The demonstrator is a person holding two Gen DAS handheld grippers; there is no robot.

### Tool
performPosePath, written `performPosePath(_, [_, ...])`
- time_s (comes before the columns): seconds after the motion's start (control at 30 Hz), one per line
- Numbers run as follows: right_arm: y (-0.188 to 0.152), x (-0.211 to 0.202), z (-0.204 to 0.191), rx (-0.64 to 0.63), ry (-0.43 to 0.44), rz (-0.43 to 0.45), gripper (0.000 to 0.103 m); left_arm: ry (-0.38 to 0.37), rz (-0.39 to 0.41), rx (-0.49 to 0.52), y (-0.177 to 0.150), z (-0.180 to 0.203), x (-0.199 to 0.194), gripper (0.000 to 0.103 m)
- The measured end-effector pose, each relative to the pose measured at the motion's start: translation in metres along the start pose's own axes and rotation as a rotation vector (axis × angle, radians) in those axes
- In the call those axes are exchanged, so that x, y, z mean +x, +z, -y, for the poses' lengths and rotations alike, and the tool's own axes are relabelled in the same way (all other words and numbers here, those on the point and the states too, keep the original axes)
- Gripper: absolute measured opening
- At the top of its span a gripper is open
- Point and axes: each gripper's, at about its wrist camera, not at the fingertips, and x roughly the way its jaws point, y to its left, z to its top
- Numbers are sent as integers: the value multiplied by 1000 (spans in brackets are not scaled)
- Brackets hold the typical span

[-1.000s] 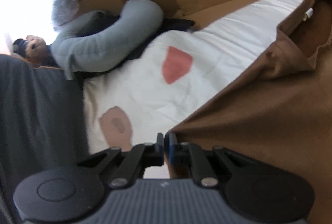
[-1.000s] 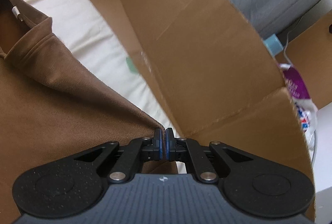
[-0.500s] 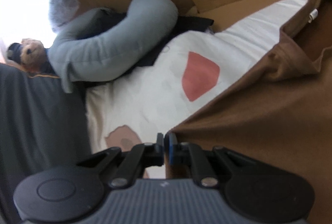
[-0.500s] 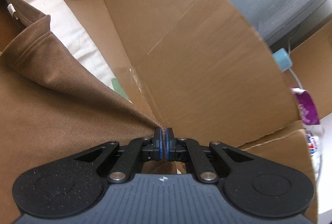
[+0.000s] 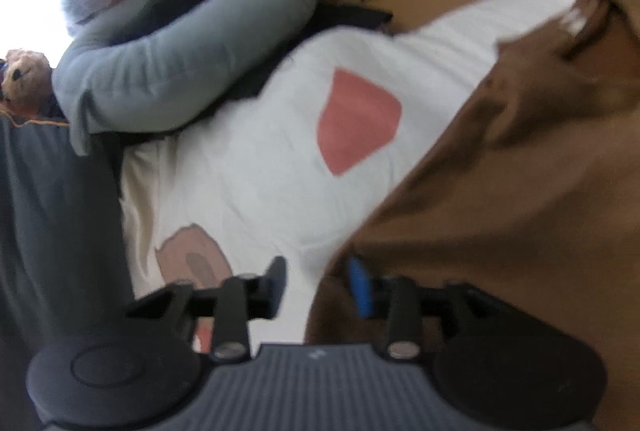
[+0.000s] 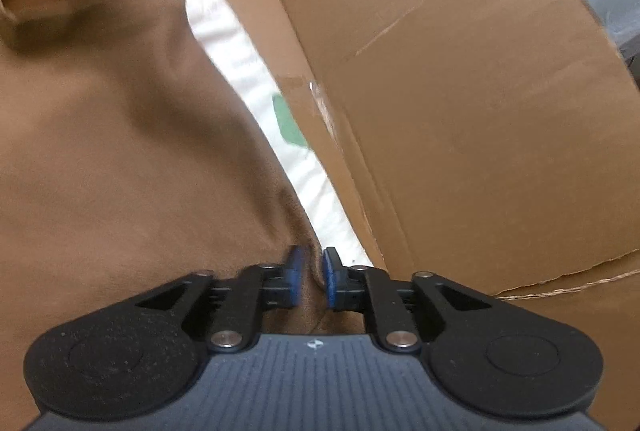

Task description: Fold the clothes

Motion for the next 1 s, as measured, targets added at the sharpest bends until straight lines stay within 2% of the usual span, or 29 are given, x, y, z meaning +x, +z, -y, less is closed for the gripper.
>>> performPosePath(0.17, [17,-25,12,28,42,60,26,-31,65,1,23,1,-16,42])
performPosePath(0.47, [60,-3,3,194,130,103,28,-110,175,44,74,41,-14,42])
performPosePath(0.57, [74,4,-1,250,160,117,31,-118,179,58,80,55,-5,42])
performPosePath(0.9, [86,15,-23,334,229,131,32,-146,145,23,79,70,18,41])
performPosePath(1.0, [82,9,-37,295,214,151,32,-157,158,25,78,68,13,41])
